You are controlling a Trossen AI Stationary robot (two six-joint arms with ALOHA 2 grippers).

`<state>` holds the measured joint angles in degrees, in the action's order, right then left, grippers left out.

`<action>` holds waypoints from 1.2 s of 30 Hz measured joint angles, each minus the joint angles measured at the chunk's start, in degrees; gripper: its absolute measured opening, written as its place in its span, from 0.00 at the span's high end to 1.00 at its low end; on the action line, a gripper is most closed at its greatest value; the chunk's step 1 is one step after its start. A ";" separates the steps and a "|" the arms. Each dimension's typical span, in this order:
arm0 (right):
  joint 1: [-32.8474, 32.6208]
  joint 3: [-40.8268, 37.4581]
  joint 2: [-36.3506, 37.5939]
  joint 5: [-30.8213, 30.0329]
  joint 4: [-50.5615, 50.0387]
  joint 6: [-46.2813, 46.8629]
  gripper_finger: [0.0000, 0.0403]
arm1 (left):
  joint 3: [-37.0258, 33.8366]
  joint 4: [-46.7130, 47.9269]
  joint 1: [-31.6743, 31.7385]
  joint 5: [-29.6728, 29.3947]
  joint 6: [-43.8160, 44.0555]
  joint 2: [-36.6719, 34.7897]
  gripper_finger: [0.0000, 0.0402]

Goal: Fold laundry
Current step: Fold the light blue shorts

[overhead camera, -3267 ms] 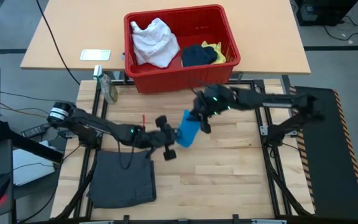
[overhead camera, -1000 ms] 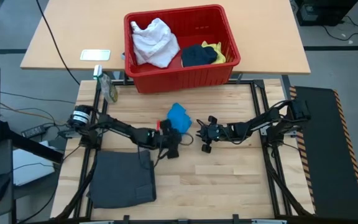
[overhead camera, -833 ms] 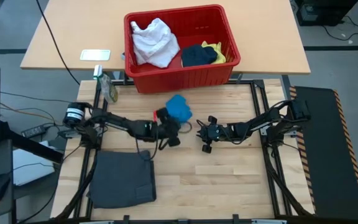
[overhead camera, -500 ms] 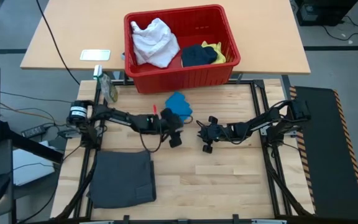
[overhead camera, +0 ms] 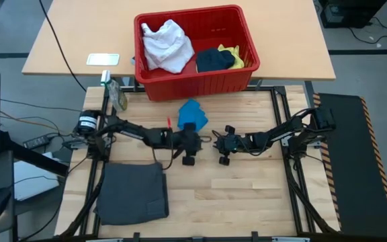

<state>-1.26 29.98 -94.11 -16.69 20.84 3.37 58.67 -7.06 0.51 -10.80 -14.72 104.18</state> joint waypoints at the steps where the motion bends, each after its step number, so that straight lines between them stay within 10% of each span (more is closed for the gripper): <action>1: 0.00 0.00 0.00 0.08 0.42 0.00 0.80 | 0.00 0.52 1.22 0.05 -0.48 0.02 0.58; 17: 0.35 0.02 0.02 2.97 2.65 -0.10 0.80 | -0.02 10.30 15.01 0.62 0.39 2.09 0.58; 28: 0.55 0.02 0.02 4.02 3.16 1.08 0.80 | 2.97 5.39 9.57 -8.09 0.57 1.44 0.58; 36: 0.70 0.04 0.02 6.39 4.07 5.45 0.80 | 2.93 2.75 17.37 -5.68 6.69 2.02 0.50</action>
<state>-0.56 30.02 -94.08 -10.30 24.91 8.82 61.60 -4.30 17.89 -16.49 -8.03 106.20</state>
